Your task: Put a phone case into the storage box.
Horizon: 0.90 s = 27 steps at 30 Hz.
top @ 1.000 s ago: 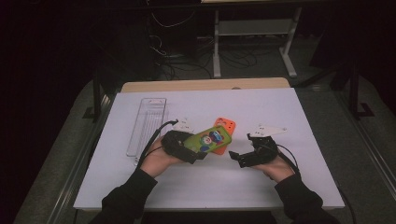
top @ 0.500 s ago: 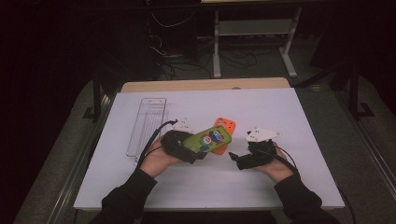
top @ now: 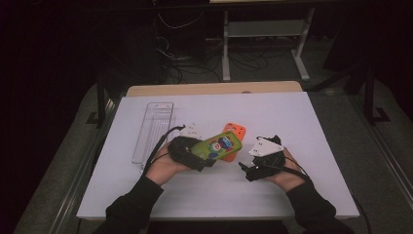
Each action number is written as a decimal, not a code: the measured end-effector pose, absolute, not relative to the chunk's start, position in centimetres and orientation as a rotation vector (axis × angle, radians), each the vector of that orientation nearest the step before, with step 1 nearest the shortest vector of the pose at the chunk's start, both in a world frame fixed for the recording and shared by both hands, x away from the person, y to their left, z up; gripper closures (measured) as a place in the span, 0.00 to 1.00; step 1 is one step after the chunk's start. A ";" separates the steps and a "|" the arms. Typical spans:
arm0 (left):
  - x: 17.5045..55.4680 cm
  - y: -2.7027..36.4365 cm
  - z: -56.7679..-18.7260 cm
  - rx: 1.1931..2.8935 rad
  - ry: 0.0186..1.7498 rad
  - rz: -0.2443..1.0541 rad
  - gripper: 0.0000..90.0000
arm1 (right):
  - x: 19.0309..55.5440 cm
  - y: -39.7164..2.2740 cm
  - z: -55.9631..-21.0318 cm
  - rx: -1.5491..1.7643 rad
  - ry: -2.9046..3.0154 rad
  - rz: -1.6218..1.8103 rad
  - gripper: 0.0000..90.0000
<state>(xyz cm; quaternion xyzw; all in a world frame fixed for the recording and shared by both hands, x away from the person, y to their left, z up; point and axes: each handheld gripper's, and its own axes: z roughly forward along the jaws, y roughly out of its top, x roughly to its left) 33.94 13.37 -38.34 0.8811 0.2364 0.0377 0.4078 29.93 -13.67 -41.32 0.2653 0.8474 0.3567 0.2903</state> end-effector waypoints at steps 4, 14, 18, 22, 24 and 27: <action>33.9 13.3 -38.4 2.220 0.594 0.092 0.17 | 29.8 -13.5 -41.4 0.648 2.246 0.893 0.00; 34.0 13.3 -38.4 2.224 0.576 0.096 0.17 | 29.1 -12.8 -41.6 0.455 2.166 0.736 0.00; 34.0 13.3 -38.4 2.226 0.573 0.097 0.17 | 28.8 -12.4 -41.7 0.399 2.127 0.697 0.00; 34.0 13.3 -38.4 2.224 0.575 0.098 0.17 | 28.6 -12.0 -41.9 0.356 2.090 0.658 0.00; 34.1 13.3 -38.4 2.228 0.562 0.104 0.17 | 28.5 -12.0 -41.8 0.298 2.080 0.614 0.00; 34.0 13.2 -38.5 2.211 0.583 0.097 0.17 | 28.3 -11.6 -42.0 0.262 2.040 0.601 0.00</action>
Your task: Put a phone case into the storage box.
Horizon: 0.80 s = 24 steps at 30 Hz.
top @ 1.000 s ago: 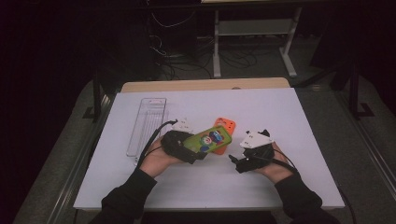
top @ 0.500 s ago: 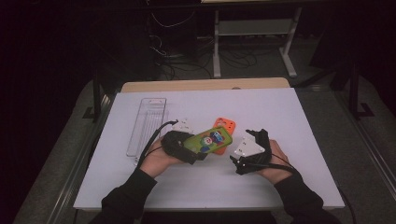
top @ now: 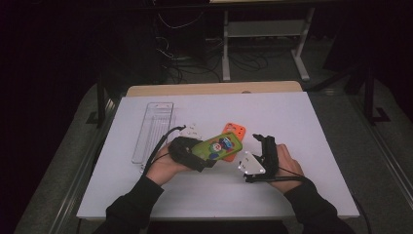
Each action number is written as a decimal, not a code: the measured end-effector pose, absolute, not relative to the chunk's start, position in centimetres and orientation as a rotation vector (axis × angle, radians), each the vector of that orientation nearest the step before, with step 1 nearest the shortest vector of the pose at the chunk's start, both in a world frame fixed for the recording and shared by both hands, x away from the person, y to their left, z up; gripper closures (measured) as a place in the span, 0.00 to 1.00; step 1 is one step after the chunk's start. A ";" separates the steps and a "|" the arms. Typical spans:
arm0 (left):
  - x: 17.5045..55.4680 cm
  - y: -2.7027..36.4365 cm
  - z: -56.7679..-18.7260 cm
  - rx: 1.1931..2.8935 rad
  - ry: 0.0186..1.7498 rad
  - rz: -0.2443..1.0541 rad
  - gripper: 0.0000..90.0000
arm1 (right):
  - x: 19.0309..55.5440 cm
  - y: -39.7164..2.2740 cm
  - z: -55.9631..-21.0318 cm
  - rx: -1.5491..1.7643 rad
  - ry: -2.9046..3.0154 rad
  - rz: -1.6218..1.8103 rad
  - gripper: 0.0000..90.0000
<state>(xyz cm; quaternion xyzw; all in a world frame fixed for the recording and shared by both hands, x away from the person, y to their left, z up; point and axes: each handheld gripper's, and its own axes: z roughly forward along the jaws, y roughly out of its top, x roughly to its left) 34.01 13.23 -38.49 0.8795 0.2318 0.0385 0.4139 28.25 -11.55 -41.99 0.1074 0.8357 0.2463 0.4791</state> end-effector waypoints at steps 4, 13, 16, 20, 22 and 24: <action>33.9 13.3 -38.5 2.225 0.590 0.089 0.17 | 28.1 -11.2 -42.2 0.156 2.008 0.511 0.00; 33.9 13.2 -38.5 2.223 0.590 0.087 0.17 | 28.0 -11.0 -42.5 0.060 1.944 0.437 0.00; 33.9 13.2 -38.5 2.226 0.583 0.095 0.17 | 27.8 -10.8 -42.7 0.026 1.907 0.417 0.00; 34.0 13.3 -38.4 2.231 0.564 0.108 0.17 | 27.5 -10.4 -42.7 -0.012 1.862 0.402 0.00; 34.0 13.3 -38.4 2.234 0.567 0.112 0.17 | 27.4 -10.3 -42.7 -0.029 1.853 0.392 0.00; 33.9 13.2 -38.4 2.221 0.588 0.101 0.17 | 27.3 -10.1 -42.8 -0.059 1.826 0.383 0.00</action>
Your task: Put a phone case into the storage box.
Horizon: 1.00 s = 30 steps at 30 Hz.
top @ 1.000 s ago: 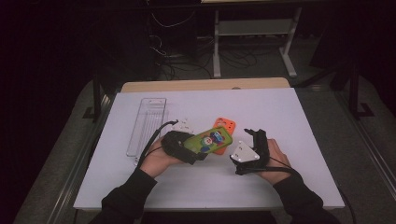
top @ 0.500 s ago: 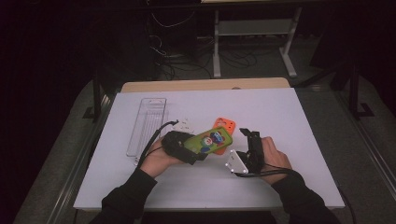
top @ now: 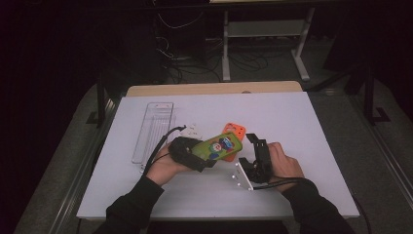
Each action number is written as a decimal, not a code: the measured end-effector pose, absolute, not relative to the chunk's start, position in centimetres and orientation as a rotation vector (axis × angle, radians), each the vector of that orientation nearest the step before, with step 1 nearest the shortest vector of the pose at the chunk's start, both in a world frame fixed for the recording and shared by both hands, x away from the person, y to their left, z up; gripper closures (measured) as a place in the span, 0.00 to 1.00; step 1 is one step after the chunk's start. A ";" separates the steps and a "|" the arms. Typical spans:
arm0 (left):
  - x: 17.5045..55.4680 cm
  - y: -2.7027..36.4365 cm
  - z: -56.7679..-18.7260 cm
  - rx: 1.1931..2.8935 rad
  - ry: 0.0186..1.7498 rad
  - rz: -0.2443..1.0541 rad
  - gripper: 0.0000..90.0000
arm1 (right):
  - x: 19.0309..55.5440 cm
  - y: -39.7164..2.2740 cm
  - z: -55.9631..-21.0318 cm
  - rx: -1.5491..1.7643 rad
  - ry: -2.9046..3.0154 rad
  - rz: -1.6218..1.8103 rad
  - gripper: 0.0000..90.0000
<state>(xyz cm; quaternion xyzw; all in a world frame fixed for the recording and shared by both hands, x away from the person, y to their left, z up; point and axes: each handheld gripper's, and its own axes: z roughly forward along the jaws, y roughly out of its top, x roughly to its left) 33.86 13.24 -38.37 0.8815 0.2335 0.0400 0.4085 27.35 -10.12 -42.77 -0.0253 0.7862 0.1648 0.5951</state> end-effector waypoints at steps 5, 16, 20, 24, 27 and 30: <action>33.8 13.2 -38.3 2.219 0.586 0.099 0.17 | 26.9 -9.2 -43.1 -0.119 1.775 0.361 0.02; 33.6 13.0 -38.2 2.212 0.565 0.086 0.17 | 26.6 -7.7 -43.6 -0.176 1.726 0.354 0.11; 33.7 13.2 -38.1 2.210 0.560 0.088 0.17 | 26.5 -7.3 -43.5 -0.193 1.707 0.361 0.16; 33.9 13.4 -37.9 2.215 0.558 0.098 0.17 | 26.7 -6.9 -43.1 -0.213 1.695 0.375 0.21; 33.8 13.5 -37.9 2.214 0.554 0.097 0.17 | 26.7 -6.8 -43.1 -0.223 1.696 0.376 0.24; 33.8 13.5 -37.8 2.217 0.547 0.098 0.17 | 26.5 -6.6 -43.0 -0.246 1.709 0.344 0.35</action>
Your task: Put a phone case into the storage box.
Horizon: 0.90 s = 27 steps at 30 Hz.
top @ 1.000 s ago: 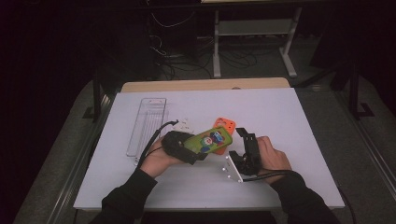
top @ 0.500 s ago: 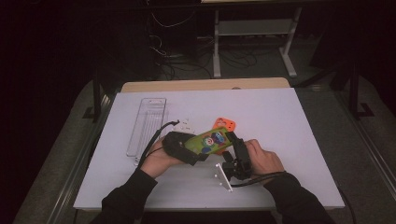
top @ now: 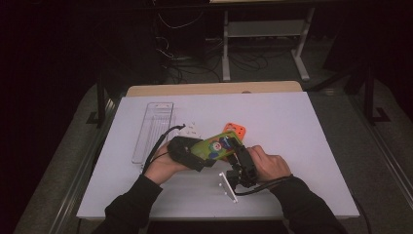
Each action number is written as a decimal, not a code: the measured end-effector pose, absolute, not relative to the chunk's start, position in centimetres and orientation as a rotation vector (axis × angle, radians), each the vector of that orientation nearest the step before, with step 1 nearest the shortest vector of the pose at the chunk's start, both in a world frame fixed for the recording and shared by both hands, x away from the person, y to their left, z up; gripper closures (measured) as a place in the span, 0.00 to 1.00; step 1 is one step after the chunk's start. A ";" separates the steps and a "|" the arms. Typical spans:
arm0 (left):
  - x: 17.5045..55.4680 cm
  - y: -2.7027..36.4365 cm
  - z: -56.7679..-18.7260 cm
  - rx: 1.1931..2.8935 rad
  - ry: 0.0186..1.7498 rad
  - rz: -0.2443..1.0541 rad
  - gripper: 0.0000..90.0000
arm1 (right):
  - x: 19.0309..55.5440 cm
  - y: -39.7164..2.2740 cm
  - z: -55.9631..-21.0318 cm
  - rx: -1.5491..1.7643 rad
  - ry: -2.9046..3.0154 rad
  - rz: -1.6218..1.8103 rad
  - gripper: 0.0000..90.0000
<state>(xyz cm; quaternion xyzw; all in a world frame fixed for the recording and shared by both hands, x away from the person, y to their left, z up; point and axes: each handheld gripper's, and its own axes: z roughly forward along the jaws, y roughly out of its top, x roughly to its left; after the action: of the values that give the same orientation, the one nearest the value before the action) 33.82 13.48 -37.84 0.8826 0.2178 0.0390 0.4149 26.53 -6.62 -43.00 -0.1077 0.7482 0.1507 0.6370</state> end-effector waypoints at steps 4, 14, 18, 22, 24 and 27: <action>33.7 13.4 -37.9 2.223 0.545 0.098 0.17 | 26.3 -6.3 -43.3 -0.232 1.717 0.331 0.42; 33.7 13.3 -37.9 2.242 0.529 0.104 0.17 | 26.2 -6.3 -43.9 -0.266 1.661 0.335 0.62; 33.7 13.3 -37.9 2.243 0.529 0.106 0.17 | 26.2 -6.3 -43.9 -0.276 1.661 0.339 0.68; 33.7 13.3 -37.9 2.240 0.532 0.104 0.17 | 26.1 -6.4 -44.0 -0.281 1.662 0.342 0.72; 33.7 13.3 -37.9 2.241 0.532 0.104 0.17 | 26.1 -6.4 -43.9 -0.283 1.666 0.342 0.75; 33.7 13.3 -37.9 2.235 0.537 0.100 0.17 | 26.1 -6.4 -43.9 -0.278 1.681 0.346 0.81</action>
<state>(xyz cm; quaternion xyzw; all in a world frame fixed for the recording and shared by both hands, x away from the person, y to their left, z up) 33.68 13.25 -37.93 0.8868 0.2130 0.0399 0.4082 26.11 -6.45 -43.89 -0.1219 0.7387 0.1521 0.6453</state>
